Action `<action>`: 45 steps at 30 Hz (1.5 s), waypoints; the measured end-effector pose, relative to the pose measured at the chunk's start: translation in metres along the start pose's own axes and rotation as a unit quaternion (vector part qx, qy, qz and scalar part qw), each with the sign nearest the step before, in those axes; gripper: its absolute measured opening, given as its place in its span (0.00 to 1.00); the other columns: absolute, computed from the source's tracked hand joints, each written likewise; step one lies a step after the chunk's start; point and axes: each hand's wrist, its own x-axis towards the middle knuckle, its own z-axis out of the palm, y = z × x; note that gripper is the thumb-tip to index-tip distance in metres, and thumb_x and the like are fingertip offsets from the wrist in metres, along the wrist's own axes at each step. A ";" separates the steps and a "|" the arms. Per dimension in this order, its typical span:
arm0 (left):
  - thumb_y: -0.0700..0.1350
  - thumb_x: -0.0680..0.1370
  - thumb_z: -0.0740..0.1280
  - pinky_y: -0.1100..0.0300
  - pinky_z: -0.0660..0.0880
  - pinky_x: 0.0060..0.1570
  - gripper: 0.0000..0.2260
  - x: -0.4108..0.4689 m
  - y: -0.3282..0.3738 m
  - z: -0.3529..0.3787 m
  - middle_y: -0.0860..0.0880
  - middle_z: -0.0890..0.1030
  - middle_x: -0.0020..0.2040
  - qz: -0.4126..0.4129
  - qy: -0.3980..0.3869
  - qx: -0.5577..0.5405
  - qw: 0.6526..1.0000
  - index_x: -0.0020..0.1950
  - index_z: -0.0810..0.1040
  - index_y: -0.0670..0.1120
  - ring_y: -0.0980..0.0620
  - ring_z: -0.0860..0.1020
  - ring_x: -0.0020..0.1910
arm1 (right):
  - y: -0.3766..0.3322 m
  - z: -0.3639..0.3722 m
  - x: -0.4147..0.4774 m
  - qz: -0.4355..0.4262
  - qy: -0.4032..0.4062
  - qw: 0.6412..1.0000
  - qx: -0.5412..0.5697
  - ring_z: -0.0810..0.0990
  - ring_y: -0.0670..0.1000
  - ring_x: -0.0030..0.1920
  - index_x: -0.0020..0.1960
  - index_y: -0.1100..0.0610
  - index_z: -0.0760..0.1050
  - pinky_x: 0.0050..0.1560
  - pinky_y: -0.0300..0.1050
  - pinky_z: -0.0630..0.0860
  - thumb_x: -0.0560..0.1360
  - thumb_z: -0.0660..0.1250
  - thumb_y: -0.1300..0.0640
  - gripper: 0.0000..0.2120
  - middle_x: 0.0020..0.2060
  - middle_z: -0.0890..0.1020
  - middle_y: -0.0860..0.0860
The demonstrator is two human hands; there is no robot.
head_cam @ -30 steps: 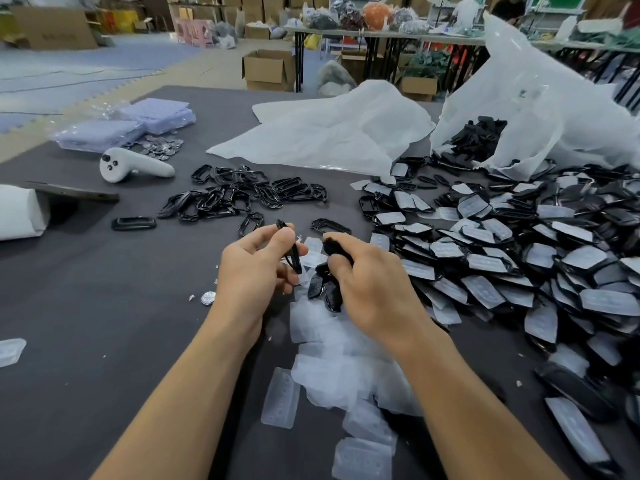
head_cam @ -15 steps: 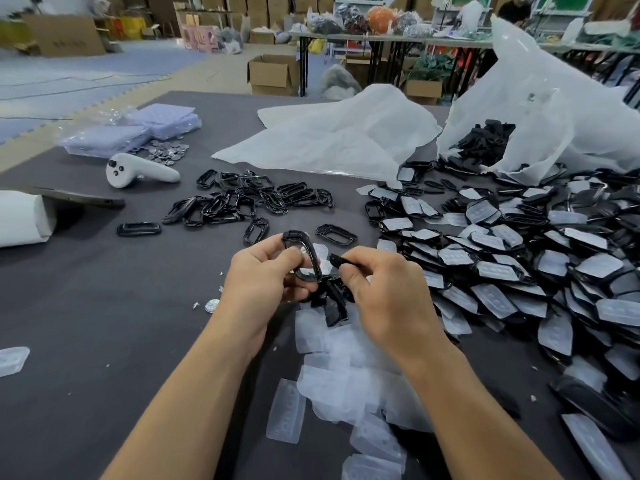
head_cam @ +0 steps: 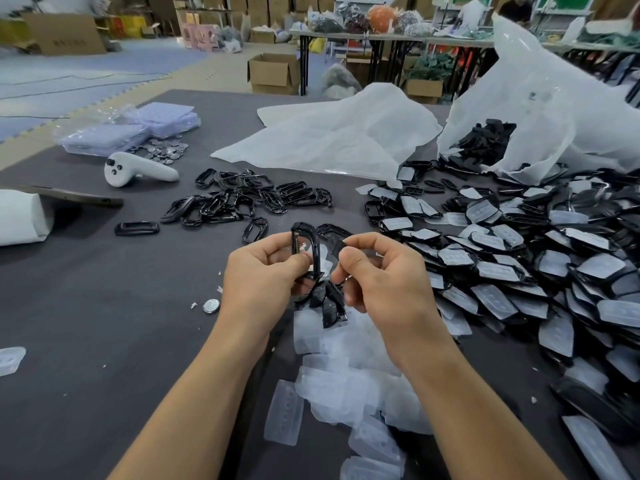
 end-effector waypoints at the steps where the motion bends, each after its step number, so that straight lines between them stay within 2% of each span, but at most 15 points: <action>1: 0.30 0.77 0.70 0.64 0.79 0.32 0.16 0.000 0.000 0.000 0.46 0.87 0.39 -0.006 -0.008 -0.005 1.000 0.45 0.88 0.51 0.52 0.80 0.30 | 0.000 0.000 0.000 0.004 0.000 1.000 -0.001 0.72 0.48 0.24 0.45 0.55 0.81 0.24 0.37 0.68 0.80 0.69 0.64 0.07 0.30 0.83 0.54; 5: 0.27 0.77 0.67 0.63 0.81 0.35 0.17 0.000 0.001 0.001 0.49 0.86 0.38 -0.018 -0.023 -0.001 1.000 0.52 0.85 0.47 0.52 0.80 0.31 | 0.000 0.000 -0.001 0.003 0.005 0.999 -0.033 0.72 0.48 0.24 0.40 0.53 0.83 0.25 0.37 0.68 0.76 0.74 0.63 0.08 0.25 0.78 0.53; 11: 0.32 0.77 0.73 0.63 0.80 0.32 0.09 -0.001 0.000 0.001 0.44 0.87 0.38 -0.027 -0.029 -0.006 0.999 0.53 0.84 0.44 0.52 0.85 0.33 | -0.007 0.000 -0.001 -0.002 -0.001 0.999 0.049 0.80 0.51 0.31 0.39 0.54 0.83 0.30 0.39 0.75 0.78 0.70 0.64 0.11 0.34 0.84 0.56; 13: 0.31 0.77 0.73 0.63 0.80 0.32 0.08 -0.002 0.001 0.002 0.43 0.87 0.38 -0.032 -0.032 -0.005 0.999 0.53 0.84 0.42 0.52 0.85 0.33 | -0.007 -0.001 -0.002 0.000 0.004 0.998 0.057 0.79 0.50 0.30 0.41 0.54 0.83 0.31 0.39 0.75 0.79 0.68 0.67 0.12 0.32 0.83 0.53; 17: 0.30 0.77 0.72 0.62 0.80 0.32 0.09 -0.004 0.000 0.004 0.40 0.87 0.39 -0.038 -0.037 -0.010 0.999 0.52 0.84 0.42 0.51 0.83 0.32 | -0.007 -0.004 -0.001 -0.003 0.018 0.998 0.054 0.78 0.48 0.30 0.54 0.54 0.79 0.32 0.38 0.76 0.79 0.67 0.70 0.12 0.32 0.82 0.52; 20: 0.32 0.78 0.71 0.61 0.81 0.34 0.09 -0.004 0.000 0.004 0.41 0.87 0.40 -0.028 -0.035 0.013 0.999 0.53 0.86 0.43 0.50 0.83 0.32 | -0.008 -0.005 0.002 -0.025 0.030 0.998 0.044 0.79 0.48 0.29 0.46 0.57 0.81 0.30 0.36 0.74 0.78 0.68 0.71 0.10 0.31 0.83 0.51; 24: 0.31 0.79 0.66 0.58 0.82 0.37 0.15 -0.005 -0.001 0.005 0.44 0.88 0.40 -0.008 -0.043 0.048 0.998 0.51 0.88 0.48 0.49 0.84 0.34 | -0.007 -0.004 0.002 -0.045 0.026 0.999 -0.005 0.81 0.46 0.33 0.39 0.54 0.85 0.36 0.35 0.77 0.73 0.75 0.69 0.11 0.32 0.85 0.49; 27: 0.30 0.78 0.65 0.57 0.81 0.38 0.18 -0.006 -0.001 0.006 0.45 0.88 0.41 0.011 -0.060 0.076 0.995 0.50 0.89 0.50 0.49 0.84 0.35 | -0.005 -0.004 0.002 -0.052 0.046 0.994 -0.085 0.84 0.50 0.40 0.38 0.48 0.86 0.45 0.42 0.81 0.69 0.80 0.63 0.10 0.38 0.86 0.48; 29: 0.30 0.76 0.64 0.59 0.80 0.37 0.20 -0.008 0.000 0.006 0.45 0.88 0.40 0.023 -0.079 0.087 0.993 0.48 0.89 0.53 0.49 0.84 0.35 | -0.003 -0.005 0.002 -0.076 0.065 0.984 -0.150 0.83 0.47 0.45 0.38 0.46 0.86 0.49 0.44 0.78 0.68 0.81 0.61 0.10 0.42 0.85 0.44; 31: 0.32 0.73 0.64 0.60 0.80 0.37 0.21 -0.010 0.002 0.007 0.45 0.87 0.38 0.036 -0.096 0.097 0.990 0.48 0.90 0.55 0.50 0.84 0.35 | -0.002 -0.005 0.001 -0.101 0.072 0.977 -0.174 0.82 0.44 0.47 0.37 0.46 0.85 0.48 0.38 0.75 0.68 0.81 0.62 0.11 0.44 0.83 0.41; 33: 0.35 0.69 0.64 0.60 0.79 0.37 0.20 -0.011 0.005 0.007 0.45 0.87 0.38 0.039 -0.107 0.093 0.989 0.48 0.90 0.55 0.50 0.84 0.36 | -0.001 -0.004 0.000 -0.121 0.082 0.971 -0.191 0.82 0.44 0.45 0.37 0.45 0.84 0.44 0.33 0.73 0.70 0.80 0.61 0.11 0.42 0.84 0.40; 37: 0.41 0.68 0.69 0.54 0.78 0.41 0.15 -0.011 0.004 0.008 0.44 0.87 0.39 0.037 -0.113 0.080 0.990 0.48 0.89 0.54 0.49 0.83 0.39 | 0.002 -0.002 -0.001 -0.135 0.120 0.966 -0.184 0.81 0.48 0.36 0.38 0.42 0.83 0.37 0.37 0.77 0.71 0.80 0.58 0.13 0.36 0.85 0.41; 40: 0.43 0.70 0.73 0.50 0.79 0.46 0.12 -0.015 0.003 0.010 0.39 0.87 0.41 0.053 -0.115 0.073 0.989 0.49 0.89 0.54 0.48 0.82 0.40 | 0.002 -0.001 -0.002 -0.139 0.123 0.967 -0.172 0.83 0.49 0.36 0.38 0.43 0.84 0.39 0.43 0.80 0.70 0.81 0.59 0.12 0.36 0.85 0.43; 42: 0.41 0.70 0.74 0.52 0.81 0.45 0.11 -0.015 0.003 0.010 0.41 0.87 0.40 0.060 -0.117 0.070 0.989 0.49 0.89 0.54 0.50 0.83 0.39 | 0.002 -0.001 -0.003 -0.142 0.127 0.966 -0.173 0.82 0.49 0.35 0.38 0.44 0.84 0.39 0.45 0.80 0.68 0.82 0.58 0.11 0.34 0.85 0.44; 45: 0.34 0.73 0.73 0.60 0.79 0.38 0.13 -0.014 0.003 0.011 0.41 0.87 0.38 0.057 -0.119 0.069 0.989 0.48 0.90 0.50 0.53 0.81 0.34 | 0.005 -0.002 -0.003 -0.146 0.141 0.961 -0.187 0.81 0.48 0.32 0.38 0.46 0.82 0.34 0.43 0.79 0.67 0.83 0.56 0.10 0.32 0.84 0.45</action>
